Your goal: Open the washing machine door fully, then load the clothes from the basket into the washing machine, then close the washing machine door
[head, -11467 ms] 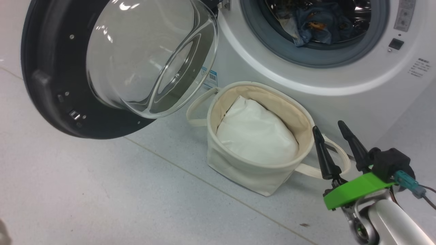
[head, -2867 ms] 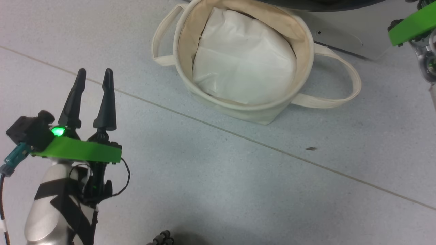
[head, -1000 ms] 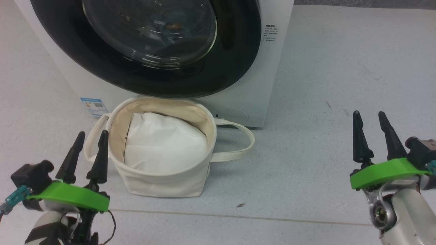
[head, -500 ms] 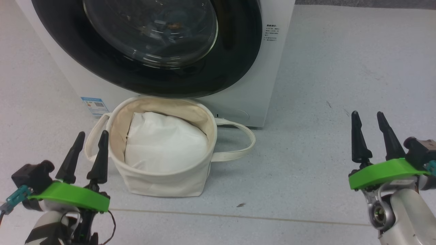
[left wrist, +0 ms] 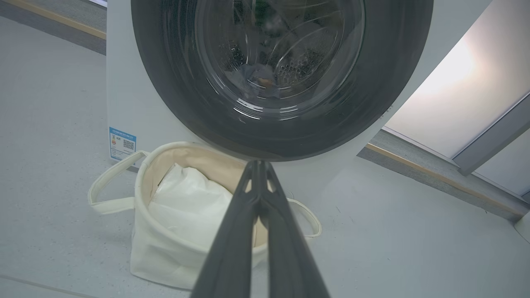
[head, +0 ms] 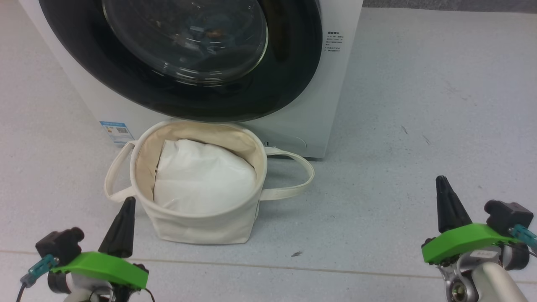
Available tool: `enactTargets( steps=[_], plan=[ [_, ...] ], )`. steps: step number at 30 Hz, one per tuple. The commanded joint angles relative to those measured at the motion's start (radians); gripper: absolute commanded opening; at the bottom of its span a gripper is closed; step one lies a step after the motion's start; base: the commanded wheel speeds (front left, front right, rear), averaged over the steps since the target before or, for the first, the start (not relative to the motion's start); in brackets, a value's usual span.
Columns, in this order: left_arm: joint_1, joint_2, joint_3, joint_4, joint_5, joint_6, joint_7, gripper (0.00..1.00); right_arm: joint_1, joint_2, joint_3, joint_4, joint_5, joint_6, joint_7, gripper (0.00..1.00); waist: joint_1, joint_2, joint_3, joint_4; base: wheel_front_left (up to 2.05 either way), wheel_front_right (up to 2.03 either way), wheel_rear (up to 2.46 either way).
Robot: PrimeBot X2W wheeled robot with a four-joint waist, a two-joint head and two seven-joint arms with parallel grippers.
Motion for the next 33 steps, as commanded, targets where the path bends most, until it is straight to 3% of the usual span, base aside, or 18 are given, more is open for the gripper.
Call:
enactTargets(
  steps=[1, 33],
  plan=[
    [-0.046, 0.010, 0.018, -0.037, -0.023, 0.000, 0.006, 0.00, -0.046, -0.005, -0.014, -0.037, 0.029, 0.000, 0.012, 0.00, -0.0002, 0.0000, -0.002, -0.001, 0.00, 0.00, 0.00],
    [0.000, -0.043, 0.084, -0.095, -0.273, 0.002, 0.097, 0.00, -0.013, 0.030, -0.064, -0.066, 0.324, 0.000, 0.103, 0.00, -0.0012, 0.0000, -0.023, -0.010, 0.00, 0.00, 0.00]
  ],
)
